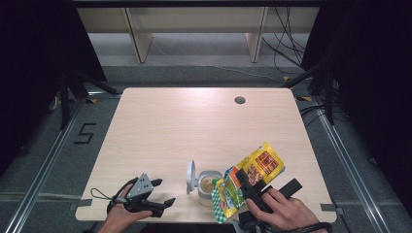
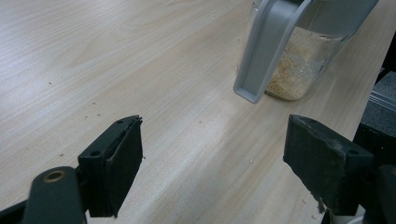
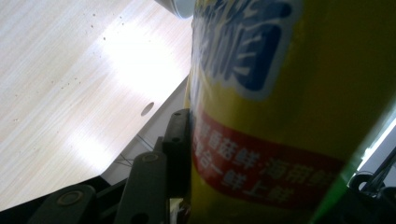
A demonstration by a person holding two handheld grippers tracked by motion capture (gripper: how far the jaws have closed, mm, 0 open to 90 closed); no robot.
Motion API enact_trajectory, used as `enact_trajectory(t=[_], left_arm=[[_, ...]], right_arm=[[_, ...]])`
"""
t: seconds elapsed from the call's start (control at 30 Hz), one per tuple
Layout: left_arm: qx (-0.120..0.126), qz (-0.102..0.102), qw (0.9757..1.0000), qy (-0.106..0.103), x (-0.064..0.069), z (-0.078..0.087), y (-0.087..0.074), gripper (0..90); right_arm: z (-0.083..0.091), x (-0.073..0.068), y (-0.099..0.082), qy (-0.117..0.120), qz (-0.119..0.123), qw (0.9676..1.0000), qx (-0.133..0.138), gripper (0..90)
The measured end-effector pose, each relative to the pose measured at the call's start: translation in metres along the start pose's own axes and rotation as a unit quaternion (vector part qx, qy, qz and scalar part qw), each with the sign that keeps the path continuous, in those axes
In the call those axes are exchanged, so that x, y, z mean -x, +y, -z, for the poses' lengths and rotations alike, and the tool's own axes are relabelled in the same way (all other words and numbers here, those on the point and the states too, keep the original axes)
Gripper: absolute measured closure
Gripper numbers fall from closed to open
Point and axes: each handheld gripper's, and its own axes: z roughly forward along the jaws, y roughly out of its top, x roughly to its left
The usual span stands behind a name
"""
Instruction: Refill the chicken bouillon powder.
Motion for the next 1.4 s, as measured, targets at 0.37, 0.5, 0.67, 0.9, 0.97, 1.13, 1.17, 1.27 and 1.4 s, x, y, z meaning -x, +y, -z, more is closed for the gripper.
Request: enact_trajectory(t=[0.37,0.5,0.67,0.9,0.97,1.13,1.17,1.27,1.4], left_arm=[[-0.002,-0.004,1.0000,0.002,-0.0004,0.0006,0.0003,19.0],[-0.002,-0.001,1.0000,0.002,-0.0001,0.0004,0.0002,19.0],[-0.003,-0.003,1.0000,0.001,-0.0004,0.0009,0.0003,19.0],[-0.011,-0.002,0.9999,0.000,-0.0008,0.0019,0.0010,19.0],[-0.010,-0.005,0.9999,-0.002,-0.0010,0.0021,0.0010,19.0],[-0.005,-0.001,1.0000,-0.001,-0.0006,0.0016,0.0008,19.0],[-0.005,0.000,1.0000,0.001,-0.0004,0.0015,0.0009,19.0],[-0.007,-0.003,1.0000,-0.001,-0.0011,0.0018,0.0008,19.0],[-0.008,-0.002,1.0000,0.001,-0.0011,0.0024,0.0009,19.0]], right_arm=[[0.0009,0.0001,-0.0004,0.005,0.000,1.0000,0.002,64.2],[0.0008,0.0010,-0.0005,0.001,0.009,1.0000,0.001,65.4],[0.0003,0.0000,-0.0005,0.010,-0.002,0.9999,0.004,65.5],[0.0006,0.0012,-0.0006,0.006,0.006,1.0000,0.004,65.6],[0.0005,0.0012,-0.0007,0.005,0.006,1.0000,0.006,65.7],[0.0002,0.0010,-0.0008,0.005,0.006,0.9999,0.008,65.7],[0.0002,0.0009,-0.0009,0.005,0.006,0.9999,0.008,65.7],[0.0003,0.0011,-0.0012,0.006,0.009,0.9999,0.007,65.7],[0.0009,-0.0017,-0.0016,0.013,-0.010,0.9999,0.003,65.7]])
